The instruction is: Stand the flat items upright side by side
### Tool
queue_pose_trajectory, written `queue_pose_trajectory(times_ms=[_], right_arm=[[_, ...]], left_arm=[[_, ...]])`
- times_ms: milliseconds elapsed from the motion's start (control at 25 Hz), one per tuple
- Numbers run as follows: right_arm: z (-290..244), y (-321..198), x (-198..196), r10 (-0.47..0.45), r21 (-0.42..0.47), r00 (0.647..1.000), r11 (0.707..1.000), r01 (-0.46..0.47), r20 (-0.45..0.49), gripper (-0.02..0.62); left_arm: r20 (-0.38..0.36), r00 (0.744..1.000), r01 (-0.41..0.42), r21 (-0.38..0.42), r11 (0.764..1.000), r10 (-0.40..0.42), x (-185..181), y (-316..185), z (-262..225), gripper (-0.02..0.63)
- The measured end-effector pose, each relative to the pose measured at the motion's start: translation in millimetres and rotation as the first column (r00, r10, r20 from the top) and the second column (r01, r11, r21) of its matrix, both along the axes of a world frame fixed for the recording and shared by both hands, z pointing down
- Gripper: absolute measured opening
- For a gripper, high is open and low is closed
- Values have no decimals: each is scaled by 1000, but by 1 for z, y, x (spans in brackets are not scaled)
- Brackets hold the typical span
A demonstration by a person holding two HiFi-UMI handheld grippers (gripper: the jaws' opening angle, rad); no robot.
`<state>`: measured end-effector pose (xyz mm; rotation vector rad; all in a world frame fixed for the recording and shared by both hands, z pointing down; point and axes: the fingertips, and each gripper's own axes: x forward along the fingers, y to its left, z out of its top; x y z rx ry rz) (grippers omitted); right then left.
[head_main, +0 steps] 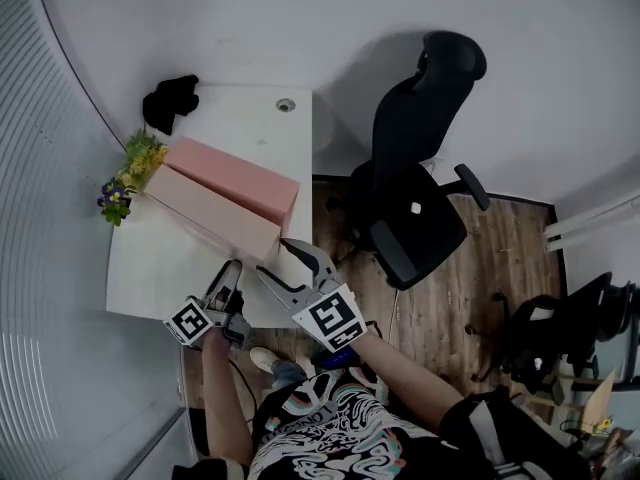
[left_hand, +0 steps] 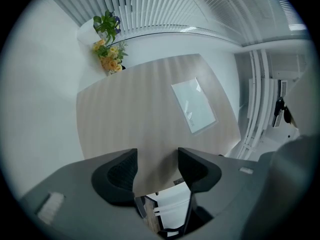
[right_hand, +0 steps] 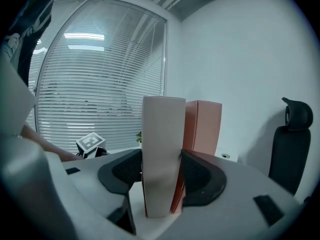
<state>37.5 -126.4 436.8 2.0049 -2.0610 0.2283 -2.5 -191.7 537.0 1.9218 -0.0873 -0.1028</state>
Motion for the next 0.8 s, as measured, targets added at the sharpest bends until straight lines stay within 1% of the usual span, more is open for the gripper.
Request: queue_pose_trajectory(times_ms=[80,160,240,400,520,600,680,720,800], right_arm=[[-1,0,4,4,6,1000,1000,-4,-6,236],[-2,0,6,5,9,1000,1000,-5,-13,199],[-3,2,6,6,12,1000,1000,-6,-11,190],[-2,6,6,14,15,1000,1000,-14,1,184],[-3,6,9,20,16,1000,1000,-20,1,181],[-3,4,8,26,20,1000,999,-26,14,183],[-4,5,7,36,24,999,999,-37,27,184],[-5,7,8,45,26,998,999,-46,33,178],[-4,12,10,68,26,996,997,-69,52,175]], left_arm=[[-4,1000,-1,-9,1000,1,5,0,0,241],[4,1000,3,-44,999,-3,7,2,2,236],[-1,1000,7,-76,997,-7,9,4,3,233],[-2,1000,4,-63,998,-4,9,7,2,230],[33,999,13,-56,998,-11,9,6,7,230],[65,998,23,-38,999,-20,4,2,8,229],[58,998,24,-3,1000,-23,2,1,1,229],[53,998,21,28,999,-23,1,2,-4,229],[83,996,16,111,994,-25,-2,3,-8,227]])
